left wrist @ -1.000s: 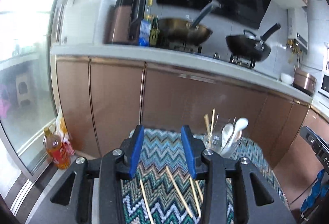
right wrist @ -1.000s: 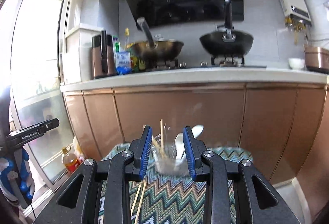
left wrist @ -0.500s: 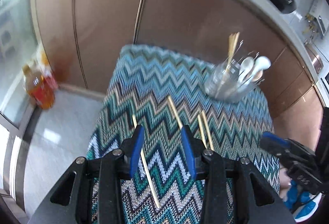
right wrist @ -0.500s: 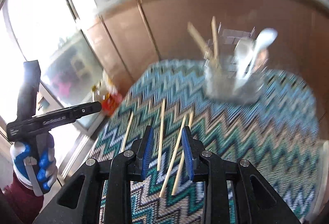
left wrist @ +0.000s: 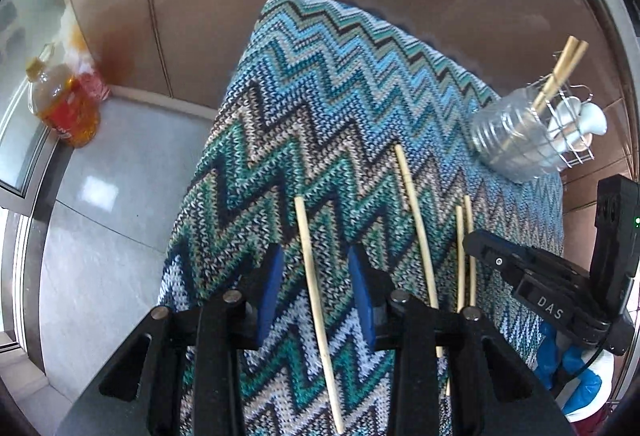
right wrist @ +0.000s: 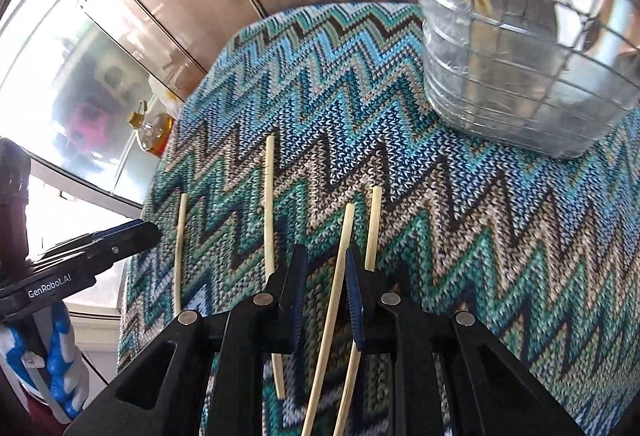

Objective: Organize utensils
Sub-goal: 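Move both tools down to the cloth and grasp a chopstick with each, then lift the chopsticks and carry them over the wire holder with both tools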

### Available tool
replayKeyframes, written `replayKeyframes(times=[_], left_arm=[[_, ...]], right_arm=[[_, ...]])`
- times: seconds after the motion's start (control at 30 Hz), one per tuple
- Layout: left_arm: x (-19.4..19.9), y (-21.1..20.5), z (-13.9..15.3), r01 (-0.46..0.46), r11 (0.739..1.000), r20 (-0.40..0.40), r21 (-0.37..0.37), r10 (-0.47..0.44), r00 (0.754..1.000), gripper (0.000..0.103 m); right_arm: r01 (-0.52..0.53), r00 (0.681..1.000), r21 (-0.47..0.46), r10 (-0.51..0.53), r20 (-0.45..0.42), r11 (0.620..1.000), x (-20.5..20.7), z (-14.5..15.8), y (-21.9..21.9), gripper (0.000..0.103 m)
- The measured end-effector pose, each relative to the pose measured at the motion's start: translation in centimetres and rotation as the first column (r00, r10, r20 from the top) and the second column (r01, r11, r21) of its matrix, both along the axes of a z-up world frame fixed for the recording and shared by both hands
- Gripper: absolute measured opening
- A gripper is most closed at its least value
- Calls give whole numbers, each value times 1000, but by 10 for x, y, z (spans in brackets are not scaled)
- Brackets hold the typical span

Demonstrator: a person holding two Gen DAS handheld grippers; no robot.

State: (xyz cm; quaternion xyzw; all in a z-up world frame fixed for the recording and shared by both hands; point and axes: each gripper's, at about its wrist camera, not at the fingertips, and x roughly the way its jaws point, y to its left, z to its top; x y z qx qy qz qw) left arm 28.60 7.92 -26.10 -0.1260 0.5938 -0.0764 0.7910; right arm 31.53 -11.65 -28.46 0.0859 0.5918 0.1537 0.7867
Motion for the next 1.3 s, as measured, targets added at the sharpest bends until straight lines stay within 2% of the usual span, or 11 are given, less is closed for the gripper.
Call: replayKeyframes(times=[0.33, 0.73, 0.97, 1.3], left_arm=[[19, -3, -18, 15, 1000, -68, 15, -13, 998, 23], [31, -8, -33, 22, 999, -122, 27, -19, 992, 14], [37, -13, -38, 14, 999, -136, 38, -9, 991, 9], [34, -3, -36, -19, 1000, -132, -18, 16, 991, 6]], right_arm=[[-11, 1000, -58, 9, -28, 998, 27, -16, 9, 18], [-26, 999, -52, 23, -47, 998, 37, -26, 17, 16], [-29, 998, -37, 27, -52, 999, 38, -28, 7, 11], [-18, 999, -26, 17, -41, 1000, 33, -23, -2, 7]])
